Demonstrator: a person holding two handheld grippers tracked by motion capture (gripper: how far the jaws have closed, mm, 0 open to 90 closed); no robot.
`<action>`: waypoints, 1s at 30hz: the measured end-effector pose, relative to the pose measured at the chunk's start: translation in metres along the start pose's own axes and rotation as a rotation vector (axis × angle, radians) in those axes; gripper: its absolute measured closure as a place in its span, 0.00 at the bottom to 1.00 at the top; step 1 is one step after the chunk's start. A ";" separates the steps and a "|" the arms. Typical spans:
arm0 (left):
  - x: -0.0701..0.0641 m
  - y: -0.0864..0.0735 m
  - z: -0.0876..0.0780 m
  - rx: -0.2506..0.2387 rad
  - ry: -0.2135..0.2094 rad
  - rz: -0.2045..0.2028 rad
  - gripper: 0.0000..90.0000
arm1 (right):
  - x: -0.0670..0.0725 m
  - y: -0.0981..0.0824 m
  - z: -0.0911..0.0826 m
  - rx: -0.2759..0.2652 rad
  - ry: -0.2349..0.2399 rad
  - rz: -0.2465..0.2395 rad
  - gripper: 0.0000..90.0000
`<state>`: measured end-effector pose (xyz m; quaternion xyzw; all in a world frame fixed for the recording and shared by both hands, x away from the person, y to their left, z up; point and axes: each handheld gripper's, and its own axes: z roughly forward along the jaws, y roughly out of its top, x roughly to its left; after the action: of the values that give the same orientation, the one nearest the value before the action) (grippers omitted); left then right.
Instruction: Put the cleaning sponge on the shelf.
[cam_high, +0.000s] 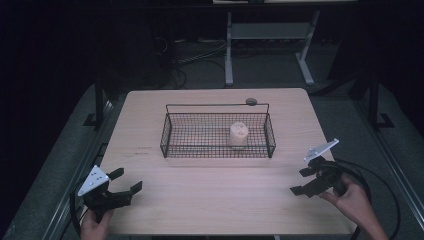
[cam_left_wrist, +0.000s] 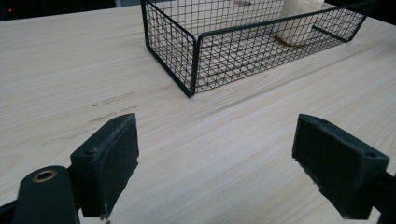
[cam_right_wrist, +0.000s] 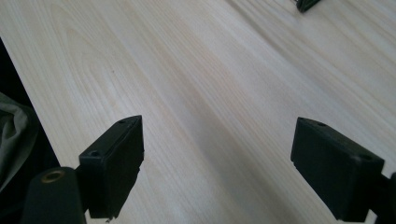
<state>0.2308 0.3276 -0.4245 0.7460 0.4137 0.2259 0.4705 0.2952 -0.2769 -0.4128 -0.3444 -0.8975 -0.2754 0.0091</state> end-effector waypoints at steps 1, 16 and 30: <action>0.000 0.000 0.000 0.000 -0.001 0.001 0.15 | 0.000 0.000 0.000 0.000 0.000 0.000 0.19; -0.001 0.000 0.002 -0.002 -0.007 0.001 0.15 | 0.003 -0.032 -0.005 -0.016 -0.007 0.047 0.19; -0.003 0.003 0.006 0.000 -0.013 0.015 0.15 | 0.014 -0.050 -0.011 -0.046 -0.019 0.048 0.17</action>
<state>0.2345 0.3219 -0.4246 0.7505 0.4048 0.2246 0.4716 0.2519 -0.3046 -0.4244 -0.3687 -0.8823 -0.2926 -0.0006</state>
